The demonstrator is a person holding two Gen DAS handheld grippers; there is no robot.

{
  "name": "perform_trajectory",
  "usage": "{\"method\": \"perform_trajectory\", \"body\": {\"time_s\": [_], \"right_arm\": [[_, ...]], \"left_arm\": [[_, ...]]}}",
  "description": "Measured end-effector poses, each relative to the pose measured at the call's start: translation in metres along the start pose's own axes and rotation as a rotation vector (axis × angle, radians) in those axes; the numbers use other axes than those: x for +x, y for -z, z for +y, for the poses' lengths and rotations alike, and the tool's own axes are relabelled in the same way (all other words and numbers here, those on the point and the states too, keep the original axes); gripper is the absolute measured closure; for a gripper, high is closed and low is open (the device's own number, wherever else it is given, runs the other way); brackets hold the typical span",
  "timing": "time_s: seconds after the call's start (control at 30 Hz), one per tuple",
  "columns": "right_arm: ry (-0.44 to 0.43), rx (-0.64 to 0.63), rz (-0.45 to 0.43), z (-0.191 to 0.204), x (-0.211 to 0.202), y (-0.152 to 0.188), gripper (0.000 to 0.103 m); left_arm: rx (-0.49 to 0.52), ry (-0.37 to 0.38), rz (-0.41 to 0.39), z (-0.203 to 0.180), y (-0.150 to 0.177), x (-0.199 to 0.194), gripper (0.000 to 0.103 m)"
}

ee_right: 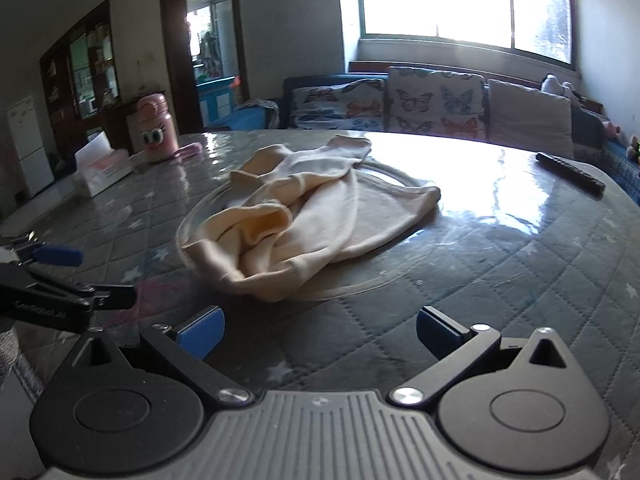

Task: Fold clothes
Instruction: 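Move both grippers toward the crumpled cream shirt on the table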

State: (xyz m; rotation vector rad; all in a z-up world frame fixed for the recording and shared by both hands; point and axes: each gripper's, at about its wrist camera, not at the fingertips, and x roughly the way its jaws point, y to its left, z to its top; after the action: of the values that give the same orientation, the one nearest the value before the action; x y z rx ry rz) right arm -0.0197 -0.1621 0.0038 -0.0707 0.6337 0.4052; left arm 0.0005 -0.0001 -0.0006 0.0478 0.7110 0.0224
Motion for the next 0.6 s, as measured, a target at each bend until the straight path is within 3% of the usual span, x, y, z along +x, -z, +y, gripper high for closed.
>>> {"method": "perform_trajectory", "body": {"time_s": [0.13,0.6], "right_arm": [[0.021,-0.022,0.006,0.007,-0.001,-0.003,0.0],[-0.066,-0.039,0.037,0.033,-0.009,0.009,0.0]], "left_arm": [[-0.008,0.009,0.003,0.002,0.001,0.001,0.0],[0.009,0.003,0.023,-0.004,0.01,-0.006,0.0]]}}
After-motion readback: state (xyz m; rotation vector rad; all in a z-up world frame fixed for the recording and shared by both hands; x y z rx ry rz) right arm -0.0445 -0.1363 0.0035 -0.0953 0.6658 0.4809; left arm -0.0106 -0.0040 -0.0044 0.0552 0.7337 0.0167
